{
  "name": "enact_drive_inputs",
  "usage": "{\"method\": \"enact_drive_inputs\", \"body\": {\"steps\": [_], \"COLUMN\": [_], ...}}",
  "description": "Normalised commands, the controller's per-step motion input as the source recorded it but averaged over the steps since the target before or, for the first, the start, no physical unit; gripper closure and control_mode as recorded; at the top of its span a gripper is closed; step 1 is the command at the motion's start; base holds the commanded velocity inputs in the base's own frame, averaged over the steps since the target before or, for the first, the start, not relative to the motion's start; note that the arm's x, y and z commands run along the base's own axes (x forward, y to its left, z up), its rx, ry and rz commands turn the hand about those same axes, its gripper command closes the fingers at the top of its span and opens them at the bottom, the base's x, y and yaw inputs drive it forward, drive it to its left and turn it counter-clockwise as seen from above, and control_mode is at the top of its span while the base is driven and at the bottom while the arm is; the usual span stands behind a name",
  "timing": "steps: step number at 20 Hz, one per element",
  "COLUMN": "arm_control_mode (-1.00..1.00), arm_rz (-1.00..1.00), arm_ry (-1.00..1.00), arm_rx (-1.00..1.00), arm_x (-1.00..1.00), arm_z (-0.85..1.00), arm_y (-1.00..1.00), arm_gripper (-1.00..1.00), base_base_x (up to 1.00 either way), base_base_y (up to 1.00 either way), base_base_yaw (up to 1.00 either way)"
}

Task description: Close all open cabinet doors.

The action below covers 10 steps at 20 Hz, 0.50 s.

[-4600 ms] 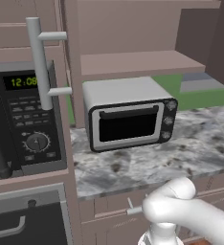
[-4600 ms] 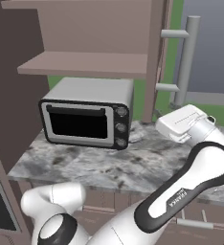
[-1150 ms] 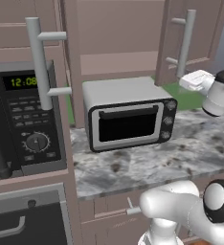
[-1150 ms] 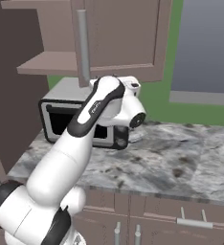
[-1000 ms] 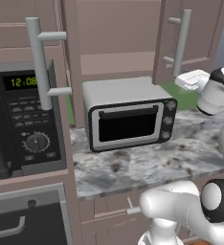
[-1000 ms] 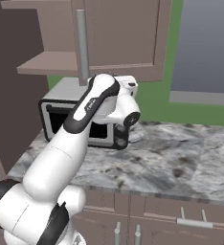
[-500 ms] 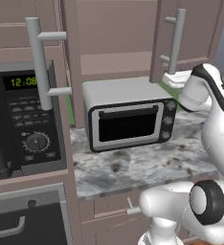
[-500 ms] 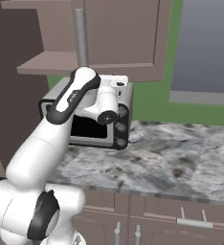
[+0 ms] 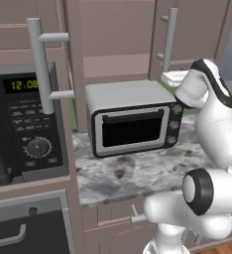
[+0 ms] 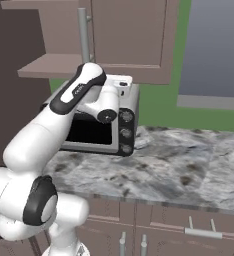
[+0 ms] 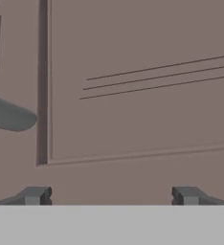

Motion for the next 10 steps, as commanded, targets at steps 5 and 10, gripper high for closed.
{"method": "enact_drive_inputs", "body": {"steps": [5, 10], "arm_control_mode": [-1.00, -1.00], "arm_rz": [0.00, 0.00], "arm_ry": [0.00, 0.00], "arm_rx": [0.00, 0.00], "arm_x": [0.21, 0.11], "arm_z": [0.00, 0.00], "arm_y": [0.00, 0.00], "arm_gripper": [-1.00, -1.00], "base_base_x": [0.00, 0.00], "base_base_y": [0.00, 0.00], "base_base_yaw": [0.00, 0.00]}}
